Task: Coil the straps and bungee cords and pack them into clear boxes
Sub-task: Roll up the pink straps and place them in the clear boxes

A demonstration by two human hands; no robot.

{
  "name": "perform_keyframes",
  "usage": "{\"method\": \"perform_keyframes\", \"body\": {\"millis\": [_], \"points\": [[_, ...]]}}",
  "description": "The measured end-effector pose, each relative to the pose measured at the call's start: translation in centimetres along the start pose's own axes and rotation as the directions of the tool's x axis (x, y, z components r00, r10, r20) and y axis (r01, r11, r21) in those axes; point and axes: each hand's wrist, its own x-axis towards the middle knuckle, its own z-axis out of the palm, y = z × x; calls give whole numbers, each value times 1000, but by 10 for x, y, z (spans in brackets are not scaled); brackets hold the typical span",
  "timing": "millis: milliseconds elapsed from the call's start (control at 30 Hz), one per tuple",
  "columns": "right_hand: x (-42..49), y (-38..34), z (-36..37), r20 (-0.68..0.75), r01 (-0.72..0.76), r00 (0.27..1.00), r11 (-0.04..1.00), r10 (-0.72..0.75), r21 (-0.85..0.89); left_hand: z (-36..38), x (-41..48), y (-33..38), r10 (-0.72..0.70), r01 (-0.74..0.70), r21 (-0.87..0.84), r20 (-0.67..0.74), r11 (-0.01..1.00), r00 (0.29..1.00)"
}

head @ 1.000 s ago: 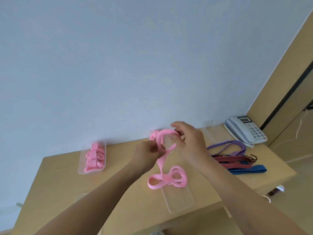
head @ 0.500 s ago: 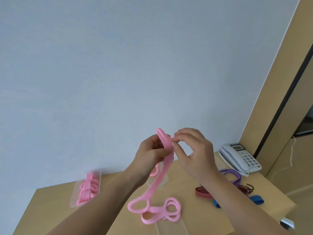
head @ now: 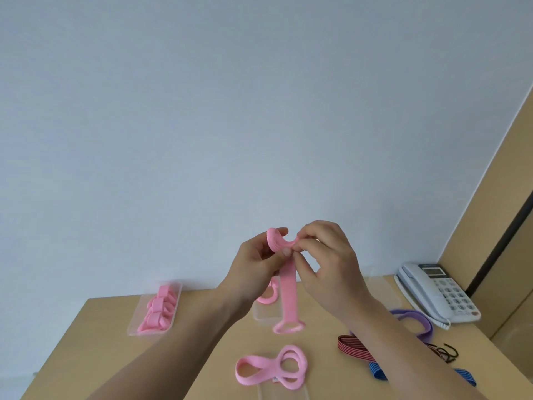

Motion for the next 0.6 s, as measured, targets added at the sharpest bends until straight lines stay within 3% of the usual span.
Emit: {"method": "perform_keyframes", "body": {"millis": [233,367,600], "points": [[-6,10,-4,12,-45,999,999,44,17,10,5,-9,12,-3,110,-75,994,997],[-4,15,-8,103,-109,988,992,115,-58,15,6,-11,31,-9,186,-112,982,993],[1,18,-13,234,-123,964,992,127,-31,21,7,-7,18,-4,93,-153,996,988]]}}
